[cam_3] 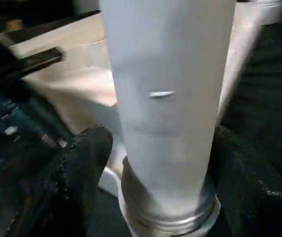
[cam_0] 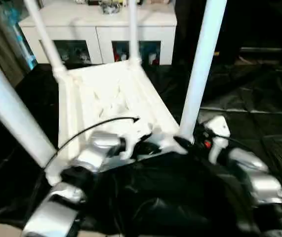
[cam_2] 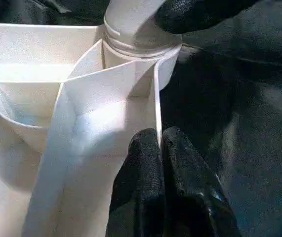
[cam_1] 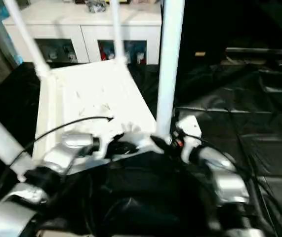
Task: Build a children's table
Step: Rotate leg to tighten
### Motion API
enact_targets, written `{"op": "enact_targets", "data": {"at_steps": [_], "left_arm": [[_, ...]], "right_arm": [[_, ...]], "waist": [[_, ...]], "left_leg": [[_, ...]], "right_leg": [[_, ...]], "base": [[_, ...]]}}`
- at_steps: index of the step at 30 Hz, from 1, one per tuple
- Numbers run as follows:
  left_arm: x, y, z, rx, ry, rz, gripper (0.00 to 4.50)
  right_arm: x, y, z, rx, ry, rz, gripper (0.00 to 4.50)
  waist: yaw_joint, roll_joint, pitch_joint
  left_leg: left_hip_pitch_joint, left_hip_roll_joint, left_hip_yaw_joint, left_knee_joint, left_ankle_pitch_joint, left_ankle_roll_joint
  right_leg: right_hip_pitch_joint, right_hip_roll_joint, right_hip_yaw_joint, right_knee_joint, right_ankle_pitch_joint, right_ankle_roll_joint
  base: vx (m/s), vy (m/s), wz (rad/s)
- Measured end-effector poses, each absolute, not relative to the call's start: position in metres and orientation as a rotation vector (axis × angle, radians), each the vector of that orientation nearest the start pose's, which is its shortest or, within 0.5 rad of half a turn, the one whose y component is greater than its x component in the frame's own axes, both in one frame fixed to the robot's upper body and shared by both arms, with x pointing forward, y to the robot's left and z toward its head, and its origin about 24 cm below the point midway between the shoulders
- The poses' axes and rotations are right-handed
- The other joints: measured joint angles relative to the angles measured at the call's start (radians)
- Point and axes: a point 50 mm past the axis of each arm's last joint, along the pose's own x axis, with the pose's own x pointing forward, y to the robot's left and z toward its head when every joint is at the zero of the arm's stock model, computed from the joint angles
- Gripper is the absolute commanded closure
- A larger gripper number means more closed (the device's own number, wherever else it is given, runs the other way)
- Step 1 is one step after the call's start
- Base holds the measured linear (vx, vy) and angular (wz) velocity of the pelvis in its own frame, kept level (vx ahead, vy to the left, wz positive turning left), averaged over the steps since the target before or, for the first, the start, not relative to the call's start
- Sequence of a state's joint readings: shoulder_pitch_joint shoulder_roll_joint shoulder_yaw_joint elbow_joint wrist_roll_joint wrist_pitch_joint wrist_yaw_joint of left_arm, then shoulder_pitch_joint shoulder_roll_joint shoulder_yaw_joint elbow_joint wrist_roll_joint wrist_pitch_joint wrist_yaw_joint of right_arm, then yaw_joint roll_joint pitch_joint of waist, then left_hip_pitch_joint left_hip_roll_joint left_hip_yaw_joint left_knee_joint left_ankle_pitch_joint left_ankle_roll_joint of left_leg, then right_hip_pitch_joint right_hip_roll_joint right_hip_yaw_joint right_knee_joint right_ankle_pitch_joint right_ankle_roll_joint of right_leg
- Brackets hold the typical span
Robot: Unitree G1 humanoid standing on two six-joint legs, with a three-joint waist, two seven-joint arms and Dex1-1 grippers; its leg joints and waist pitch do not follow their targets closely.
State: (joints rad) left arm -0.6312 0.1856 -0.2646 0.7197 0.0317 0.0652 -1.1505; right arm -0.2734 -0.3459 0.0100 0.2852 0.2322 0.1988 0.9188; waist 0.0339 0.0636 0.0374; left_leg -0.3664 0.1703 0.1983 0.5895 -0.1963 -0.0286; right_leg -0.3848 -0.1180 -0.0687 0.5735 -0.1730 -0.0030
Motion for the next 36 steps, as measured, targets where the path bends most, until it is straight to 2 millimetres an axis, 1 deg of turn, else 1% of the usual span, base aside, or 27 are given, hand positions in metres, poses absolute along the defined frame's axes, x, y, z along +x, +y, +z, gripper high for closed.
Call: {"op": "enact_targets", "data": {"at_steps": [1, 3, 5, 6, 9, 11, 12, 13, 15, 18, 23, 26, 27, 29, 30, 32, 33, 34, 36], "left_arm": [[0.316, 0.087, 0.04, 0.277, 0.399, -1.397, 4.5], [0.314, 0.094, 0.042, 0.289, 0.412, -1.453, 4.5], [0.312, 0.098, 0.044, 0.301, 0.42, -1.488, 4.5], [0.311, 0.1, 0.045, 0.306, 0.424, -1.512, 4.5], [0.309, 0.105, 0.046, 0.298, 0.436, -1.558, 4.5], [0.308, 0.106, 0.046, 0.297, 0.443, -1.575, 4.5], [0.308, 0.106, 0.046, 0.298, 0.446, -1.578, 4.5], [0.308, 0.106, 0.046, 0.299, 0.448, -1.582, 4.5], [0.307, 0.107, 0.046, 0.299, 0.453, -1.592, 4.5], [0.307, 0.107, 0.046, 0.3, 0.454, -1.594, 4.5], [0.307, 0.102, 0.045, 0.3, 0.441, -1.586, 4.5], [0.313, 0.1, 0.044, 0.304, 0.431, -1.511, 4.5], [0.319, 0.097, 0.044, 0.308, 0.427, -1.446, 4.5], [0.325, 0.092, 0.043, 0.32, 0.426, -1.373, 4.5], [0.326, 0.086, 0.042, 0.308, 0.425, -1.335, 4.5], [0.327, 0.078, 0.039, 0.29, 0.42, -1.298, 4.5], [0.328, 0.072, 0.038, 0.283, 0.418, -1.271, 4.5], [0.328, 0.069, 0.037, 0.276, 0.417, -1.247, 4.5], [0.331, 0.061, 0.036, 0.267, 0.415, -1.193, 4.5]], "right_arm": [[0.284, -0.176, 0.047, -0.014, 0.253, 0.929, 1.25], [0.279, -0.178, 0.049, -0.027, 0.276, 1.022, 1.25], [0.276, -0.178, 0.049, -0.021, 0.294, 1.067, 1.25], [0.274, -0.178, 0.049, -0.012, 0.303, 1.098, 1.25], [0.269, -0.183, 0.047, -0.007, 0.349, 1.156, 1.25], [0.266, -0.183, 0.045, 0.006, 0.364, 1.173, 1.25], [0.266, -0.183, 0.045, 0.006, 0.368, 1.18, 1.5], [0.265, -0.183, 0.045, 0.006, 0.372, 1.187, 1.57], [0.264, -0.184, 0.044, 0.009, 0.38, 1.196, 1.57], [0.264, -0.184, 0.044, 0.015, 0.385, 1.198, 1.79], [0.262, -0.18, 0.041, 0.031, 0.378, 1.184, 1.83], [0.268, -0.178, 0.037, 0.03, 0.342, 1.07, 1.84], [0.274, -0.175, 0.033, 0.048, 0.314, 0.97, 1.85], [0.284, -0.17, 0.029, 0.064, 0.291, 0.843, 1.86], [0.288, -0.17, 0.027, 0.074, 0.285, 0.769, 1.86], [0.292, -0.169, 0.025, 0.088, 0.28, 0.689, 1.87], [0.294, -0.169, 0.024, 0.098, 0.279, 0.637, 1.87], [0.296, -0.168, 0.024, 0.106, 0.277, 0.595, 1.87], [0.303, -0.163, 0.023, 0.117, 0.275, 0.496, 1.87]], "waist": [[0.005, 0.0, 0.0], [0.023, 0.0, 0.0], [0.035, 0.0, 0.0], [0.042, 0.0, 0.0], [0.056, 0.0, 0.0], [0.059, 0.0, 0.0], [0.059, 0.0, 0.0], [0.059, -0.001, 0.0], [0.059, -0.001, 0.001], [0.058, -0.001, 0.001], [0.059, -0.001, 0.0], [0.056, -0.002, 0.0], [0.052, -0.002, 0.0], [0.038, -0.002, 0.0], [0.028, -0.002, 0.0], [0.02, -0.002, 0.001], [0.016, 0.0, 0.001], [0.013, 0.0, 0.001], [0.003, 0.001, 0.001]], "left_leg": [[-0.001, 0.001, 0.0, 0.0, 0.0, 0.0], [-0.003, 0.004, 0.0, -0.002, 0.001, 0.002], [-0.005, 0.007, 0.0, -0.003, 0.002, 0.003], [-0.008, 0.007, 0.0, -0.002, 0.002, 0.003], [-0.011, 0.007, 0.001, -0.001, 0.002, 0.003], [-0.015, 0.007, 0.001, 0.002, 0.002, 0.003], [-0.016, 0.007, 0.001, 0.003, 0.002, 0.003], [-0.016, 0.007, 0.001, 0.004, 0.002, 0.003], [-0.016, 0.006, 0.002, 0.006, 0.002, 0.003], [-0.016, 0.006, 0.002, 0.007, 0.0, -0.001], [-0.016, 0.007, 0.002, 0.007, 0.0, 0.0], [-0.014, 0.007, 0.002, 0.011, 0.0, -0.002], [-0.011, 0.007, 0.002, 0.011, 0.0, -0.002], [-0.007, 0.005, 0.002, 0.01, 0.0, -0.003], [-0.004, 0.004, 0.002, 0.01, 0.0, -0.003], [-0.001, 0.004, 0.001, 0.007, 0.0, -0.003], [0.0, 0.004, -0.001, 0.005, 0.0, -0.003], [0.001, 0.004, -0.001, 0.003, 0.0, -0.003], [0.002, 0.003, -0.001, 0.002, 0.0, -0.003]], "right_leg": [[-0.002, 0.0, 0.0, 0.002, -0.002, 0.003], [-0.006, 0.003, -0.001, 0.005, -0.005, 0.007], [-0.008, 0.006, -0.001, 0.005, -0.006, 0.007], [-0.012, 0.006, -0.001, 0.006, -0.006, 0.007], [-0.016, 0.006, 0.0, 0.007, -0.006, 0.007], [-0.018, 0.005, 0.0, 0.008, -0.006, 0.007], [-0.018, 0.005, 0.001, 0.009, -0.006, 0.006], [-0.018, 0.005, 0.001, 0.009, -0.006, 0.006], [-0.018, 0.005, 0.002, 0.011, -0.006, 0.006], [-0.018, 0.005, 0.003, 0.012, -0.006, 0.006], [-0.017, 0.004, 0.003, 0.014, -0.006, 0.006], [-0.017, 0.004, 0.004, 0.019, -0.006, 0.006], [-0.015, 0.004, 0.004, 0.02, -0.006, 0.006], [-0.013, 0.003, 0.005, 0.019, -0.009, 0.011], [-0.011, 0.003, 0.005, 0.017, -0.01, 0.013], [-0.007, 0.003, 0.005, 0.011, -0.01, 0.014], [-0.003, 0.003, 0.002, 0.004, -0.01, 0.014], [-0.001, 0.004, 0.002, 0.0, -0.01, 0.014], [0.001, 0.004, 0.002, -0.004, -0.01, 0.014]], "base": [[0.06, -0.036, 0.03], [0.027, -0.018, 0.01], [0.0, 0.0, 0.0], [0.0, 0.0, 0.0], [0.0, 0.0, 0.0], [0.0, 0.0, 0.0], [0.0, 0.0, 0.0], [0.0, 0.0, 0.0], [0.0, 0.0, 0.0], [0.0, 0.0, 0.0], [0.0, 0.0, 0.0], [0.0, 0.0, 0.0], [0.0, 0.0, 0.0], [-0.029, 0.001, -0.03], [-0.055, 0.011, -0.07], [-0.028, 0.006, -0.04], [0.0, 0.0, 0.0], [0.0, 0.0, 0.0], [0.0, 0.0, 0.0]]}}
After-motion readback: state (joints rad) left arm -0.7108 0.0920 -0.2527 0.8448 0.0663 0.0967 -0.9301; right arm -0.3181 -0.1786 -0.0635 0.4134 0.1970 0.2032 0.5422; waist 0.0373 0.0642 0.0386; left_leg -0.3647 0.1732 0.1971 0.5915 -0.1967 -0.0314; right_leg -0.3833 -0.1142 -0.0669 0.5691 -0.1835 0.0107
